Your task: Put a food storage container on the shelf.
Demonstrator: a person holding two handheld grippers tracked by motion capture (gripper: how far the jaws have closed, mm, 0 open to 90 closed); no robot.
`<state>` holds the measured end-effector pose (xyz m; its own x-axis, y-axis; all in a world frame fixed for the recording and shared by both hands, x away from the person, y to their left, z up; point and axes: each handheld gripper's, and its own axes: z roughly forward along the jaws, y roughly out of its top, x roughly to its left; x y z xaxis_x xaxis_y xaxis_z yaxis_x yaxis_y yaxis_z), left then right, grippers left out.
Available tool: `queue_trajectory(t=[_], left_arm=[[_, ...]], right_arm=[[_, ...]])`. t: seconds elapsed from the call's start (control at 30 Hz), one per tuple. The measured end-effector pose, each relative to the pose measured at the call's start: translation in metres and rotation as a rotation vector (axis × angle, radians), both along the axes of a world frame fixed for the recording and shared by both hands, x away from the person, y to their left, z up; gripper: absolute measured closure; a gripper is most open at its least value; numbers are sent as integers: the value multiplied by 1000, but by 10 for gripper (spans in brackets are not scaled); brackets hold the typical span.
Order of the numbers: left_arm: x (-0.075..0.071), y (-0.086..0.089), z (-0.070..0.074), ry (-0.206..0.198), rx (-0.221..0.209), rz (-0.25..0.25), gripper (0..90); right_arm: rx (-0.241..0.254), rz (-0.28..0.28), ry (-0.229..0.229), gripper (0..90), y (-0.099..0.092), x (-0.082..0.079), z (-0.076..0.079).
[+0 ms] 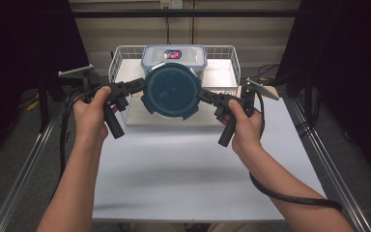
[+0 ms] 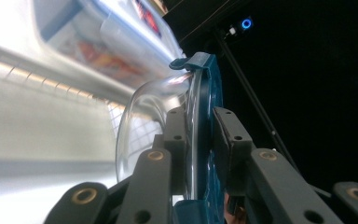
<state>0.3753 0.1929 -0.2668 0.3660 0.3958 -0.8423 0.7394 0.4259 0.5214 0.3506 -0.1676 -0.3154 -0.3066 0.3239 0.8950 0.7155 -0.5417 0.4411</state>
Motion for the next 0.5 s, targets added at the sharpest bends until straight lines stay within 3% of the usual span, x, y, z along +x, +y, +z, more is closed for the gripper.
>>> queue_trajectory(t=[0.3, 0.5], left_arm=[[21, -5, 20, -15, 6, -5, 769], [42, -6, 31, -30, -6, -1, 767]], right_arm=[[0, -21, -21, 756, -2, 19, 21], [12, -44, -40, 757, -4, 37, 35]])
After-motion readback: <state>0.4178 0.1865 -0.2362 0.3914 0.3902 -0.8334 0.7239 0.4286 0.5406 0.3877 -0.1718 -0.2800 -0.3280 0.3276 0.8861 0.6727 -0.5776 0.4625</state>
